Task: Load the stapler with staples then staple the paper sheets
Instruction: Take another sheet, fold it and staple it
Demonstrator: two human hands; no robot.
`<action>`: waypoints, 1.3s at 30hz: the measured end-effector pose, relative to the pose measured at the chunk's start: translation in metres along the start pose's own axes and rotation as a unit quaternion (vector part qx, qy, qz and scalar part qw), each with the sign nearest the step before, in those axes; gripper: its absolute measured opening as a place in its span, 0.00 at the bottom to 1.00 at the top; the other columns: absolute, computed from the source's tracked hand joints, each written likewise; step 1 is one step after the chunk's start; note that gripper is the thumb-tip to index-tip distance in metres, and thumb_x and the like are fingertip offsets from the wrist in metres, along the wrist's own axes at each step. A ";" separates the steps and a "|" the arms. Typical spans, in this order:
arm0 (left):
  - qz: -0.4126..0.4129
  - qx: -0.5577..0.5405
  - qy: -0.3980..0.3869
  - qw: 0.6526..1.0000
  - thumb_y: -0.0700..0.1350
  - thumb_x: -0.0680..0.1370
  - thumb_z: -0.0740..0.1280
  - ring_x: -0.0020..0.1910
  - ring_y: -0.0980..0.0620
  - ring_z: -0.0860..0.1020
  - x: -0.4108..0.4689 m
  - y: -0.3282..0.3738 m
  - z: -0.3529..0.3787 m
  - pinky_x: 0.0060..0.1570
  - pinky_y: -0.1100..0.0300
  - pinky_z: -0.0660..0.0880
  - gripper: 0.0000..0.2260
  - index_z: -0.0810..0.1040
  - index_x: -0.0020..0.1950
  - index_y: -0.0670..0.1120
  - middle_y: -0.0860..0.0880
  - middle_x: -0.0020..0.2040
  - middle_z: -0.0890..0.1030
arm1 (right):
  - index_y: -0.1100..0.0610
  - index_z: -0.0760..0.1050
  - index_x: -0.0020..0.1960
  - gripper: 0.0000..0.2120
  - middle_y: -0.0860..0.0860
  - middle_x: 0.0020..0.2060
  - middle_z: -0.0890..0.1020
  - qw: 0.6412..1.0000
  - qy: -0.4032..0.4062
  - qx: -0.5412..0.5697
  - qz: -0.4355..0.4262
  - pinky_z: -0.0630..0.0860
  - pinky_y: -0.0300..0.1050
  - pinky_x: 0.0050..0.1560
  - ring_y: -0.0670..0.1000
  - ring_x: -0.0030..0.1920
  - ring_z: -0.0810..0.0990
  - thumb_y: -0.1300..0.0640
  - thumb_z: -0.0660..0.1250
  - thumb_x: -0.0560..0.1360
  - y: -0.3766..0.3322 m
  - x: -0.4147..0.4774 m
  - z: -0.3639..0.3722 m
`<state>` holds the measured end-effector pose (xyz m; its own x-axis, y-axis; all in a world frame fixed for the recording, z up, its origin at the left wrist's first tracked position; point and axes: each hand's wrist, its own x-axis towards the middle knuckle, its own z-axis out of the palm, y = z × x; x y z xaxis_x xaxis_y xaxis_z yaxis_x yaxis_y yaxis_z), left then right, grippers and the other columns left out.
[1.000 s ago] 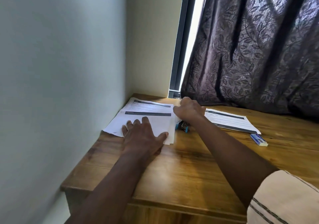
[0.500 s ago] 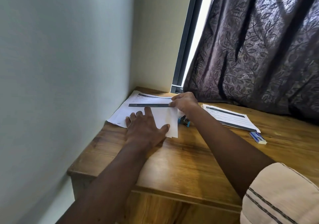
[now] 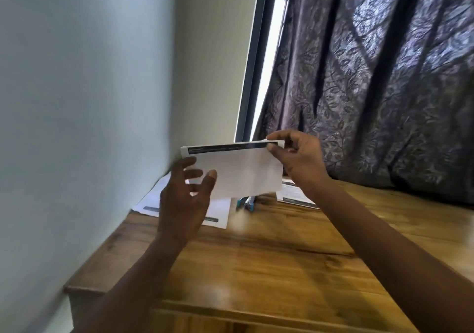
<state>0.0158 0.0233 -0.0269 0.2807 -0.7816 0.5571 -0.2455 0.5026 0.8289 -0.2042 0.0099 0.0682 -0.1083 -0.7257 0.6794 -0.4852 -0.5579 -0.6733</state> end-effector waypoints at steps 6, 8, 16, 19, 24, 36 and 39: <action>-0.320 -0.416 -0.098 0.846 0.60 0.76 0.71 0.49 0.39 0.86 0.012 0.038 -0.003 0.50 0.47 0.82 0.19 0.76 0.62 0.51 0.42 0.49 0.87 | 0.58 0.82 0.46 0.07 0.54 0.46 0.83 0.993 -0.080 0.008 -0.082 0.79 0.36 0.47 0.44 0.45 0.82 0.69 0.72 0.75 -0.011 -0.049 -0.056; -0.323 -0.438 -0.107 0.832 0.51 0.77 0.72 0.44 0.43 0.86 0.020 0.037 -0.002 0.43 0.52 0.84 0.14 0.78 0.59 0.46 0.42 0.47 0.85 | 0.48 0.81 0.46 0.12 0.42 0.49 0.81 0.983 -0.086 -0.093 -0.131 0.75 0.34 0.55 0.40 0.55 0.77 0.66 0.74 0.73 0.001 -0.063 -0.068; -0.240 -0.283 -0.148 0.917 0.29 0.76 0.68 0.47 0.45 0.85 0.041 0.017 0.036 0.47 0.47 0.82 0.24 0.75 0.69 0.48 0.43 0.52 0.86 | 0.48 0.71 0.70 0.33 0.52 0.63 0.82 0.959 -0.112 0.210 0.151 0.76 0.59 0.65 0.56 0.64 0.80 0.47 0.74 0.66 0.046 -0.061 -0.093; -0.195 -0.215 -0.183 0.939 0.28 0.76 0.68 0.49 0.44 0.84 0.046 0.010 0.055 0.44 0.49 0.82 0.26 0.74 0.68 0.51 0.40 0.56 0.84 | 0.47 0.69 0.73 0.37 0.55 0.63 0.82 0.920 -0.135 0.273 0.244 0.78 0.65 0.62 0.61 0.62 0.81 0.42 0.77 0.68 0.065 -0.039 -0.092; -0.056 -0.013 -0.239 0.969 0.33 0.77 0.70 0.58 0.47 0.81 0.057 -0.017 0.081 0.51 0.47 0.83 0.30 0.66 0.70 0.60 0.49 0.58 0.82 | 0.49 0.74 0.68 0.28 0.54 0.57 0.85 0.976 -0.046 0.126 0.170 0.80 0.57 0.61 0.54 0.56 0.85 0.58 0.79 0.71 0.099 -0.012 -0.063; 0.030 0.022 -0.216 0.976 0.41 0.78 0.73 0.49 0.46 0.86 0.060 -0.046 0.085 0.47 0.44 0.85 0.18 0.77 0.65 0.53 0.49 0.55 0.84 | 0.47 0.76 0.64 0.19 0.36 0.50 0.82 0.998 0.006 -0.040 0.054 0.77 0.30 0.51 0.37 0.52 0.81 0.59 0.74 0.76 0.138 -0.036 -0.032; 0.065 0.057 -0.226 0.970 0.43 0.78 0.72 0.47 0.49 0.86 0.057 -0.044 0.089 0.44 0.51 0.85 0.14 0.79 0.60 0.59 0.51 0.53 0.86 | 0.47 0.79 0.58 0.11 0.40 0.48 0.84 0.997 -0.010 -0.044 0.061 0.82 0.44 0.53 0.40 0.49 0.83 0.57 0.73 0.77 0.138 -0.039 -0.031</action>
<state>-0.0402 -0.0766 -0.0366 -0.1881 -0.8094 0.5563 -0.3602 0.5838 0.7276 -0.2933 -0.0261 -0.0422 -0.1536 -0.7950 0.5868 -0.5435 -0.4280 -0.7221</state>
